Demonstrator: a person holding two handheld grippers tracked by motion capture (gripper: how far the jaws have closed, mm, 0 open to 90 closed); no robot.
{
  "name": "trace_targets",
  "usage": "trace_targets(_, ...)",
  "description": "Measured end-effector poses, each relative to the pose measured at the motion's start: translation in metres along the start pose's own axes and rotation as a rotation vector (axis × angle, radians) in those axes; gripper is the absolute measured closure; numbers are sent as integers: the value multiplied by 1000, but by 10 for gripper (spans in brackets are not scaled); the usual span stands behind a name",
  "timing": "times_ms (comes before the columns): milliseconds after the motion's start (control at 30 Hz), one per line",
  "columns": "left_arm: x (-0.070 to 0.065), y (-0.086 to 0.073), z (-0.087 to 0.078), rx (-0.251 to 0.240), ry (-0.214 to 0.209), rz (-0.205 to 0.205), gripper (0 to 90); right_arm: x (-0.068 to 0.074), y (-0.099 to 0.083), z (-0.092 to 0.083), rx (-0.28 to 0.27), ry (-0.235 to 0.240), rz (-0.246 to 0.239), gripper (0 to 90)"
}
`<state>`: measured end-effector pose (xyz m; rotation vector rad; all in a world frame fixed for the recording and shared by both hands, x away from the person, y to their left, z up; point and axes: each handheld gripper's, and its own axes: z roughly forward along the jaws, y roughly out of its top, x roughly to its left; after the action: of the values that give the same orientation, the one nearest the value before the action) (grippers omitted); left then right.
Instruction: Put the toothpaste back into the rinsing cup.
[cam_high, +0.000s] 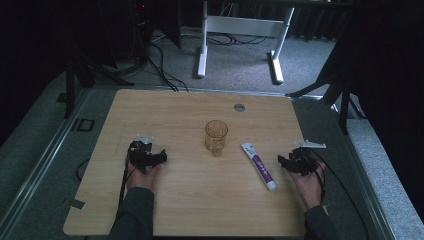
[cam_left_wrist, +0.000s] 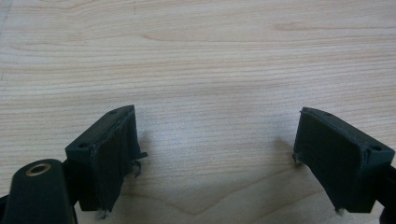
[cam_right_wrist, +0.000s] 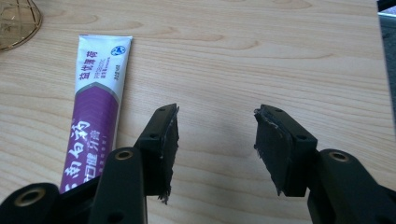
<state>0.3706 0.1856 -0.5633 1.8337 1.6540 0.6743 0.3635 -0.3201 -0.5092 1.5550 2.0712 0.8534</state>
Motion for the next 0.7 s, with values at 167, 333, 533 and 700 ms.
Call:
trace_targets(167, 0, 0, 0, 0, 2, 0, 138, 7, 2, -5, 19, -56, -67, 521)
trace_targets(333, 0, 0, 0, 0, 2, 0, 139, 15, 5, -8, 37, -69, -69, 506)
trace_targets(533, 0, 0, 0, 0, 3, -1, 139, 21, 12, -16, 32, -38, -65, 508)
trace_targets(700, -1, 0, 0, 0, 6, -5, 139, 26, 18, -21, 42, -49, -103, 559)
